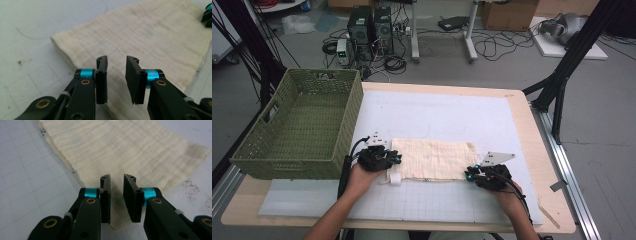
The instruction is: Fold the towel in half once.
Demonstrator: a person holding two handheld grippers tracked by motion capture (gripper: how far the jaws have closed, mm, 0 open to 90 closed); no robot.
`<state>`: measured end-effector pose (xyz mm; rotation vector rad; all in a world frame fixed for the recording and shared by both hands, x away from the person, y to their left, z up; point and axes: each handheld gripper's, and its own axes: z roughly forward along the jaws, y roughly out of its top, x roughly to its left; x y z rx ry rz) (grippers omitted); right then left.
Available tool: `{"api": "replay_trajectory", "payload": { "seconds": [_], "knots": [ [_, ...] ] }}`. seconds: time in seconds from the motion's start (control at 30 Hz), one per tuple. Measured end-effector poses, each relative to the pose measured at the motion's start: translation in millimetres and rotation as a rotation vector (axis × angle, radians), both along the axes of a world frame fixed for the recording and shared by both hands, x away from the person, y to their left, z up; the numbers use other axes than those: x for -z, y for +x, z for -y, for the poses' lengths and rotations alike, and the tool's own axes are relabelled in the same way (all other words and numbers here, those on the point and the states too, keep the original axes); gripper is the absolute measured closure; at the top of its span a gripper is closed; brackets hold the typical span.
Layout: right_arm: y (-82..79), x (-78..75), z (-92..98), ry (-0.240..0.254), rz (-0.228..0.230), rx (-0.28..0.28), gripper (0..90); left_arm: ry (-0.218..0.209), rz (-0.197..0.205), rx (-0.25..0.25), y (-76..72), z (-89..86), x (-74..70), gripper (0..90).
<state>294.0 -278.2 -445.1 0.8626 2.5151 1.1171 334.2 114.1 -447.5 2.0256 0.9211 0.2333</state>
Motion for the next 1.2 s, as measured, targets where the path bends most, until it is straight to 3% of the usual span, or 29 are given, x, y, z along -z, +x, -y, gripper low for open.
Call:
{"api": "replay_trajectory", "payload": {
  "seconds": [0.07, 0.17, 0.23, 0.33, 0.5, 0.63, 0.83, 0.97, 1.2],
  "knots": [
    [-4.1, 0.3, 2.3, 0.011, -0.011, -0.007, 78.0, -0.007, 0.024, -0.007, -6.3, -1.3, 4.0, 71.9],
    [-6.9, -1.3, 5.5, 0.022, -0.023, -0.013, 77.0, 0.014, 0.014, 0.003, -10.8, -2.7, 1.8, 78.6],
    [-9.2, -4.4, 7.7, 0.041, -0.013, -0.01, 73.8, 0.002, 0.005, 0.005, -12.2, -5.0, 1.1, 79.5],
    [-11.1, -16.8, 13.5, 0.103, 0.055, 0.032, 68.5, -0.054, 0.02, -0.027, -12.5, -10.3, -0.7, 67.3],
    [-10.7, -31.0, 22.3, 0.144, 0.163, 0.113, 57.7, -0.161, 0.124, -0.035, -11.4, -18.1, -9.8, 49.4],
    [-7.5, -32.5, 30.8, 0.172, 0.182, 0.22, 38.5, -0.232, 0.19, -0.06, -9.6, -20.4, -16.0, 35.8],
    [-7.6, -29.2, 39.7, 0.122, 0.18, 0.319, 20.5, -0.309, 0.217, -0.057, -5.4, -23.7, -24.9, 27.9],
    [-9.3, -29.9, 46.1, 0.125, 0.182, 0.37, 11.7, -0.316, 0.229, -0.065, -4.0, -26.5, -27.2, 18.8],
    [-7.6, -29.7, 50.9, 0.123, 0.178, 0.372, 11.3, -0.304, 0.238, -0.057, -5.1, -26.4, -28.1, 18.7]
  ]
}}
